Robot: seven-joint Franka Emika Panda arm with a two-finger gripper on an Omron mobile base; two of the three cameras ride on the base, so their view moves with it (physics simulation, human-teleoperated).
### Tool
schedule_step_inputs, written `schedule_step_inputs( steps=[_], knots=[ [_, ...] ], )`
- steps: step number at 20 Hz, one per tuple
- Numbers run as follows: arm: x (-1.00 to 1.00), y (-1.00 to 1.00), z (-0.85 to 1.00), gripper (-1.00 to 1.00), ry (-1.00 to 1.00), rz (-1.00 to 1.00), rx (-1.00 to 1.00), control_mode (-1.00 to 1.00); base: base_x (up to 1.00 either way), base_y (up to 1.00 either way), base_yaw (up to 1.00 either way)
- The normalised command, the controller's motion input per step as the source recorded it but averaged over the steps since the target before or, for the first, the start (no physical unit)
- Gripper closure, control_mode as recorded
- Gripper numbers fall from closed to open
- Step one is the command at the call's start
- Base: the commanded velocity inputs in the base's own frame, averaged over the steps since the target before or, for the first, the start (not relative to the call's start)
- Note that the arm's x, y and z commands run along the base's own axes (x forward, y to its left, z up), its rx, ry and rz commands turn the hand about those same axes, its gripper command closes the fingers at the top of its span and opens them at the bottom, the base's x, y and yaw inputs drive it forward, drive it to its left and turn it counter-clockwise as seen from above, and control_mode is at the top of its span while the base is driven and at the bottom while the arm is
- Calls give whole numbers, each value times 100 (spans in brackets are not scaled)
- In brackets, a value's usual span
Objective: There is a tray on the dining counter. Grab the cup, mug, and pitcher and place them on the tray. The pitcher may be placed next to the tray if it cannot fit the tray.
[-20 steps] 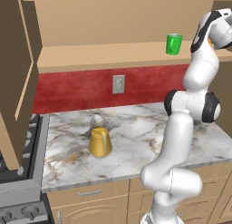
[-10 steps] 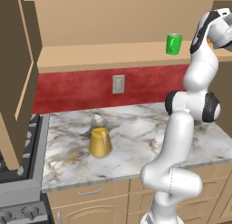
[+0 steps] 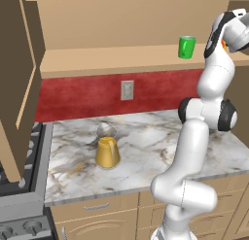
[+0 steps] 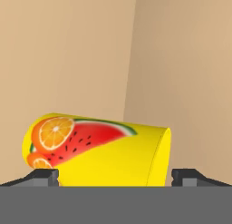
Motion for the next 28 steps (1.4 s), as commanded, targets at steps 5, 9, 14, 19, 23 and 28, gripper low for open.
schedule_step_inputs(
  steps=[5, 9, 14, 19, 23, 28],
  knots=[
    [0, 0, 0, -100, 0, 0, 0, -100, 0, 0, 0],
    [0, 0, 0, -100, 0, 0, 0, -100, 0, 0, 0],
    [0, 0, 0, -100, 0, 0, 0, -100, 0, 0, 0],
    [0, 0, 0, 100, 0, 0, 0, -100, 0, 0, 0],
    [0, 0, 0, 100, 0, 0, 0, -100, 0, 0, 0],
    [0, 0, 0, 100, 0, 0, 0, -100, 0, 0, 0]
  ],
)
